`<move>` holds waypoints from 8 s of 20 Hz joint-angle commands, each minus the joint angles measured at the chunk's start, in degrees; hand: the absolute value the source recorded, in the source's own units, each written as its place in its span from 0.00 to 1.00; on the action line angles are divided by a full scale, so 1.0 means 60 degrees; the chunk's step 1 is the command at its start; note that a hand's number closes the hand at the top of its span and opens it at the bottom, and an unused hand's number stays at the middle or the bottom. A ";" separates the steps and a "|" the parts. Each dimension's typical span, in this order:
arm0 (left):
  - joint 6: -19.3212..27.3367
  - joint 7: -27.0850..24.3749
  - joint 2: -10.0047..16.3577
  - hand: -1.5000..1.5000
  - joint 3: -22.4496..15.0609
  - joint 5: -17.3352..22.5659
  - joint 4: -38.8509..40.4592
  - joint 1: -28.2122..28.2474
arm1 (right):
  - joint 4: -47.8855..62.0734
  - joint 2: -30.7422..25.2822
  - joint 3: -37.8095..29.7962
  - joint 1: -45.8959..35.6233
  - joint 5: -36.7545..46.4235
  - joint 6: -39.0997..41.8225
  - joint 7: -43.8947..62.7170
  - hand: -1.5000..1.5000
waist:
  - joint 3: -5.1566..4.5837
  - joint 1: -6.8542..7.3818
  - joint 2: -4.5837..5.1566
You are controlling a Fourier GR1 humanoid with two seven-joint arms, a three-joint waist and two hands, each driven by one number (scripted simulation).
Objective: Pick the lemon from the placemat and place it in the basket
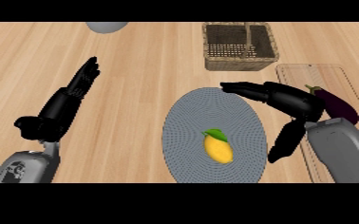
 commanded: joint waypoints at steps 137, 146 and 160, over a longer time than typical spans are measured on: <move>-0.1862 0.0361 -0.1874 0.50 0.1732 -0.1849 -0.0190 -0.0114 | 0.2454 0.2143 -0.3633 -0.7384 0.3493 -0.7138 0.9452 1.00 | -0.0004 0.0009 0.0011; -0.1597 0.0570 -0.2153 0.50 0.1503 -0.2069 -0.0749 0.0178 | 0.3581 0.1841 -0.3694 -0.6439 0.3810 -0.8546 0.7214 1.00 | -0.0001 0.0046 0.0006; -0.1971 0.0773 -0.1903 0.50 0.1702 -0.1851 -0.0506 -0.0267 | 0.6565 0.1136 -0.4980 -0.8502 0.2931 -0.9937 0.5262 0.00 | -0.0003 0.0153 0.0042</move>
